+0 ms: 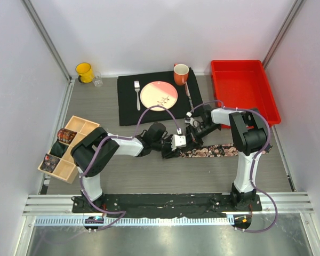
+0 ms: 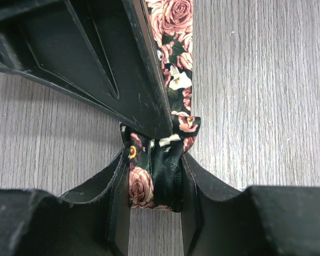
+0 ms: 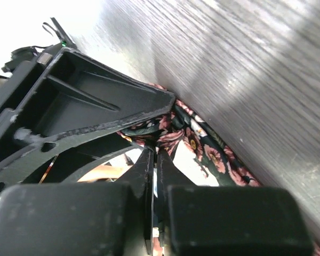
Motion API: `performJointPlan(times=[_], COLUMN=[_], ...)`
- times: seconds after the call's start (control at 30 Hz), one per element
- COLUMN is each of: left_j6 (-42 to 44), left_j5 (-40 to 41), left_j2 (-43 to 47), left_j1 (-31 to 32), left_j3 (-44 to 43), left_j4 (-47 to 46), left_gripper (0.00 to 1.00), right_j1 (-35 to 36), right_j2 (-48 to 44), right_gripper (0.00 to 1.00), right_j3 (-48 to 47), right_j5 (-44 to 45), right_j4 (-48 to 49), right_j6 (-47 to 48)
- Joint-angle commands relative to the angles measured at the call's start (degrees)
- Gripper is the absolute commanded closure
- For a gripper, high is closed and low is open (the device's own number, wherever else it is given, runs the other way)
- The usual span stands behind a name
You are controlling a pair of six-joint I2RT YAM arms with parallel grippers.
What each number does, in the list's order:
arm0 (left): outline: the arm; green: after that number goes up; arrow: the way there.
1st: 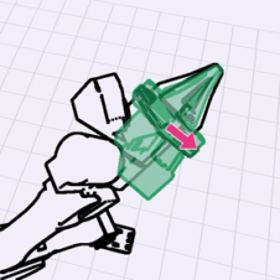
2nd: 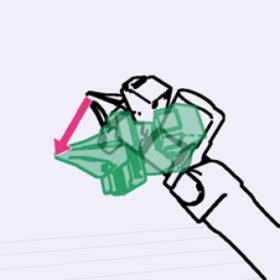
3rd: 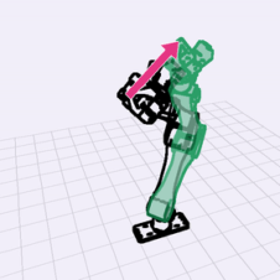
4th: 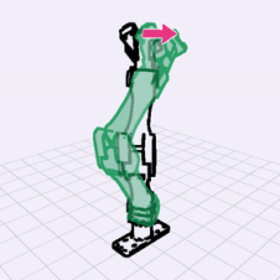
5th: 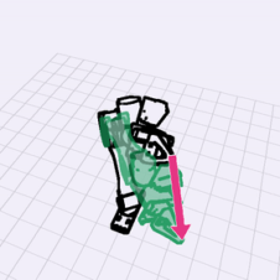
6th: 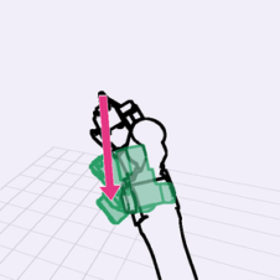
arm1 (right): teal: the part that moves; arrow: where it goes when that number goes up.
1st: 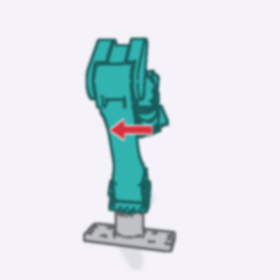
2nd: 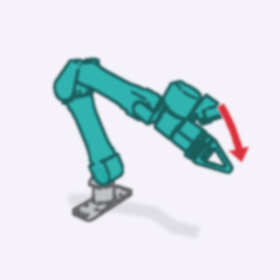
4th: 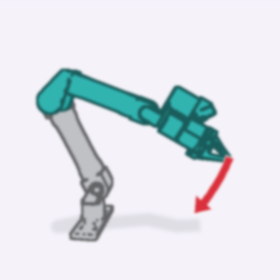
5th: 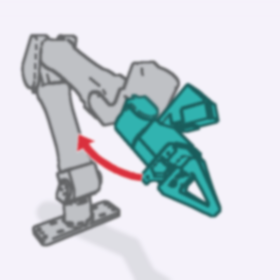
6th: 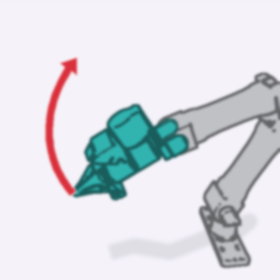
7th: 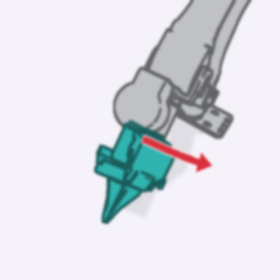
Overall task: Roll the ties
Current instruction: Roll the tie at the center of the board.
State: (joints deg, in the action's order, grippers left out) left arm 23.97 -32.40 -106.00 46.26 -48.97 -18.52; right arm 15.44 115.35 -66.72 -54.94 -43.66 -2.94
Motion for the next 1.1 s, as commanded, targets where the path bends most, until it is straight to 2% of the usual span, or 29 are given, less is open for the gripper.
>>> performJointPlan(times=[0.0, 0.03, 0.13, 0.17, 0.27, 0.43, 0.5, 0.83, 1.07], left_j6=[-0.8, -0.9, -2.4, -3.3, -7.2, -10.2, -12.2, -15.2, -18.9], left_j5=[4.8, 4.5, 2.4, 0.3, -3.8, -8.5, -11.3, -13.5, -13.5], left_j2=[-3.9, -3.9, -3.1, -2.8, -1.5, -2.5, -3.2, -8.3, -12.7], left_j1=[-0.6, -1.1, -2.8, -3.5, -6.3, -7.1, -7.1, -3.5, -1.2], left_j3=[1.9, 2.0, 3.2, 4.7, 8.0, 9.6, 9.1, 6.1, 3.7], left_j4=[7.8, 7.6, 5.7, 2.6, -6.3, -16.6, -18.3, -26.8, -32.0], left_gripper=[0.74, 0.72, 0.54, 0.41, 0.27, 0.27, 0.27, 0.25, 0.32], right_j1=[0.2, 0.1, -0.3, -0.3, -0.3, -0.3, -0.3, 0.0, 0.0], right_j2=[0.6, 1.2, 2.7, 3.0, 3.9, 3.9, 3.8, 5.9, 6.1], right_gripper=[0.99, 0.99, 0.99, 0.99, 0.99, 0.99, 0.99, 0.99, 0.99], right_j3=[-0.9, -1.0, -0.9, -0.7, -0.3, 0.9, 1.0, 1.0, 2.2], right_j5=[7.3, 8.6, 12.6, 13.3, 16.1, 20.2, 21.0, 22.1, 22.6], right_j4=[-1.0, -0.9, -1.0, -0.8, -0.1, 0.9, 1.8, 3.6, 5.1], right_j6=[2.3, 2.2, 2.6, 2.6, 2.5, 1.6, 0.9, -0.4, -1.4])
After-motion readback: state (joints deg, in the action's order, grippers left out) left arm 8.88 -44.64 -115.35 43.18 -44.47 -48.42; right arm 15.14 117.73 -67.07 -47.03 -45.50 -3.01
